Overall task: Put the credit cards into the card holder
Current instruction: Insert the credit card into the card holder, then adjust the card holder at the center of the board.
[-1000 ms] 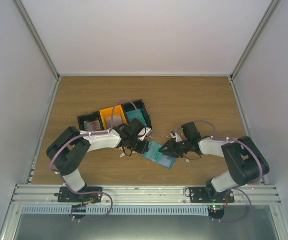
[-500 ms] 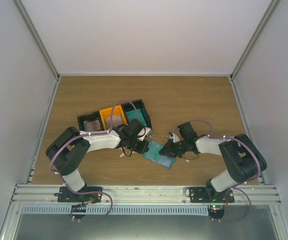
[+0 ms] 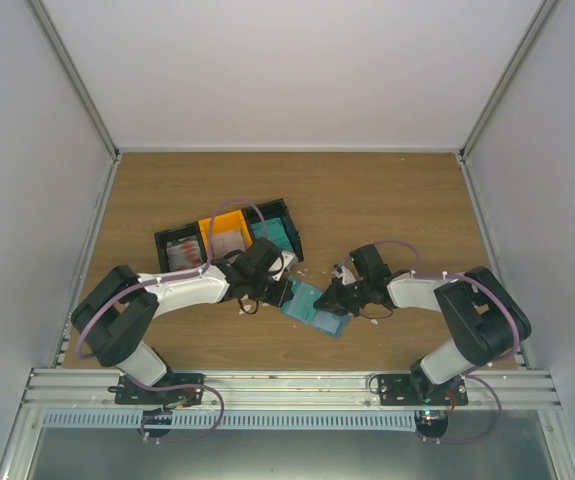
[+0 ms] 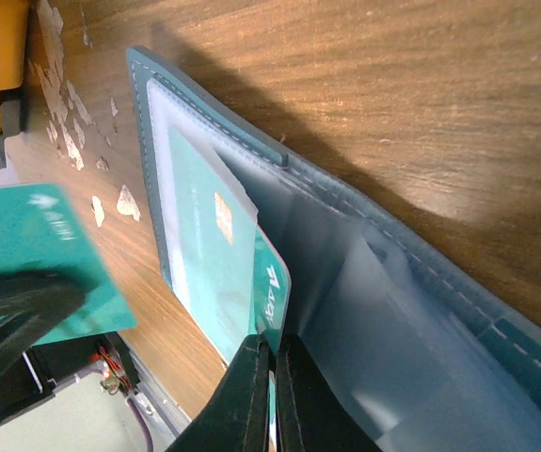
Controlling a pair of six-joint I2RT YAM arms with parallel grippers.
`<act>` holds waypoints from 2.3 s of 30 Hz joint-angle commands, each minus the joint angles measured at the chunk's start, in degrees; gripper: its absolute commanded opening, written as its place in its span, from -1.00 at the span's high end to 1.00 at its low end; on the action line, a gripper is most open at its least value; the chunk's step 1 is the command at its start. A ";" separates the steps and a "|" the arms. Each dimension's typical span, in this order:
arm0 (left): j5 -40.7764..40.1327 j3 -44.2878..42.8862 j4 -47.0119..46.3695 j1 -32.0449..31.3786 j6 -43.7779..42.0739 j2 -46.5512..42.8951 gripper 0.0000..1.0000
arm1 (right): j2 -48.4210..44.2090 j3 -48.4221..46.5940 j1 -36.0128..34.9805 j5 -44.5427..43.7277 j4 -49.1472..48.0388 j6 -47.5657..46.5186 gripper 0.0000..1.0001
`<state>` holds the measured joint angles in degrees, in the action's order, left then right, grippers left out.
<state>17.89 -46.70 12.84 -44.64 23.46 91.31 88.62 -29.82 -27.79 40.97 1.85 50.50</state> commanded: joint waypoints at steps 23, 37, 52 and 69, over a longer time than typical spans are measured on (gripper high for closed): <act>-7.89 2.54 0.55 -0.40 4.77 1.61 1.00 | 1.26 3.19 -3.78 -6.69 -9.58 14.97 0.99; -5.93 3.63 -0.59 -0.45 3.91 -1.61 1.00 | -2.33 1.23 -5.33 -11.51 -4.32 15.44 0.80; 0.78 -0.39 -0.06 -0.44 1.35 -10.68 1.00 | -27.44 -8.50 -9.85 -39.04 40.94 10.75 0.20; 7.68 3.12 -6.74 -0.41 6.51 -10.58 1.00 | -15.85 -3.43 -21.29 -37.08 33.31 8.67 0.01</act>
<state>23.14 -44.88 10.74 -44.75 28.45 80.62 69.60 -33.74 -48.40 4.91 37.65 61.23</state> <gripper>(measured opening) 0.026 0.500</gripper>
